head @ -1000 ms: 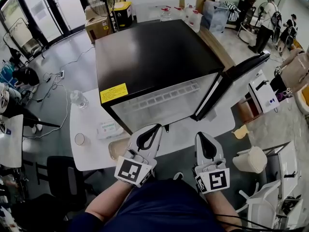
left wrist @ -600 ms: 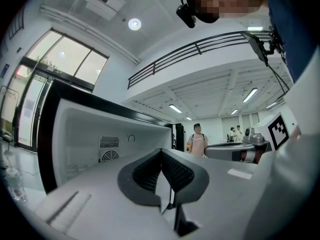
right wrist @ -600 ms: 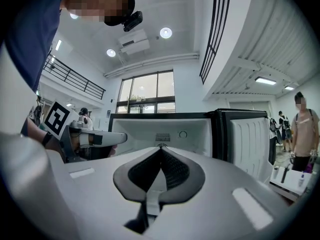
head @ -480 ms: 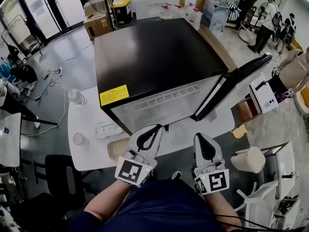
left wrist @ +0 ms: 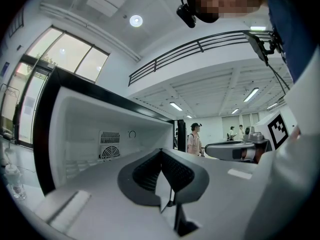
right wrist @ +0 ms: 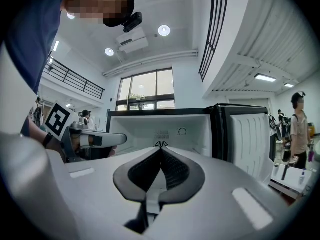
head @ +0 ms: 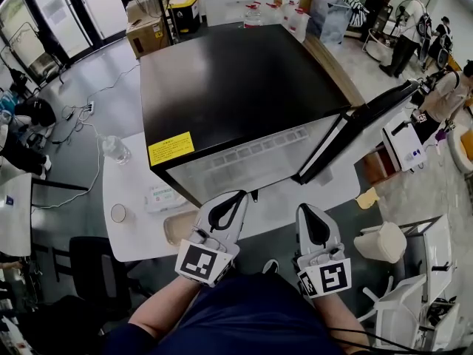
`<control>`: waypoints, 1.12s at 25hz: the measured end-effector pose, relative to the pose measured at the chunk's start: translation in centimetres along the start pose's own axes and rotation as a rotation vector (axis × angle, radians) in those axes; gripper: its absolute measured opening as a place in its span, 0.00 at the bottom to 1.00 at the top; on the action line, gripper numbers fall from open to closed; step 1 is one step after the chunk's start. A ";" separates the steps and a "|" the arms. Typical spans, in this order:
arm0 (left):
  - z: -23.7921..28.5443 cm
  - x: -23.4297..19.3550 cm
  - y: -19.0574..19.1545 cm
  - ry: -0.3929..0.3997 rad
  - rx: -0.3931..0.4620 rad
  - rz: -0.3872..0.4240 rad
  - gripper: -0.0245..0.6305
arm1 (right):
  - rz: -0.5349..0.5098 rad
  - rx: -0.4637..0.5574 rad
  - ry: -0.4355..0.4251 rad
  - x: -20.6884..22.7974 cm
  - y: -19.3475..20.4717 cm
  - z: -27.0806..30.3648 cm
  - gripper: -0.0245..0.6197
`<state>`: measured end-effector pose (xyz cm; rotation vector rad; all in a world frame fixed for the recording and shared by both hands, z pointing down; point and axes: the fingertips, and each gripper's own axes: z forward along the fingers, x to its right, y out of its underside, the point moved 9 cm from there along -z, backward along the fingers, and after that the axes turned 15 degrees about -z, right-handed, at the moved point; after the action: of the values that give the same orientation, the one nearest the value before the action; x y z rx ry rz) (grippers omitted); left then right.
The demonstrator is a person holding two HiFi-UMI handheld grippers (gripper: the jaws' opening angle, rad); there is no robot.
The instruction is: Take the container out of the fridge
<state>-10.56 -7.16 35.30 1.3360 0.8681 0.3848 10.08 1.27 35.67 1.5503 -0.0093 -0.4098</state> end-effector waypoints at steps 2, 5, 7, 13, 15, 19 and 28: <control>0.1 -0.1 0.2 0.002 -0.006 -0.003 0.04 | 0.000 -0.002 -0.001 0.1 0.1 0.2 0.05; 0.2 -0.2 0.2 -0.010 -0.016 -0.007 0.04 | -0.002 -0.007 -0.004 0.1 0.2 0.4 0.05; 0.3 -0.2 0.0 -0.022 -0.022 -0.009 0.04 | -0.004 -0.008 -0.005 0.2 0.3 0.4 0.05; 0.4 -0.2 0.2 -0.018 -0.021 -0.008 0.04 | -0.001 -0.012 -0.001 0.4 0.4 0.6 0.04; 0.4 -0.3 0.6 0.000 -0.011 -0.005 0.04 | 0.001 -0.013 0.002 0.5 0.5 0.6 0.05; 0.3 -0.2 0.8 0.007 -0.023 -0.003 0.04 | 0.003 -0.013 0.002 0.5 0.5 0.6 0.05; -0.1 -0.5 1.4 -0.013 -0.027 -0.007 0.04 | 0.010 -0.023 0.002 0.4 0.8 0.4 0.05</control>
<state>-10.67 -7.10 36.76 1.3095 0.8535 0.3805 10.57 0.74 36.38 1.5273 -0.0107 -0.3993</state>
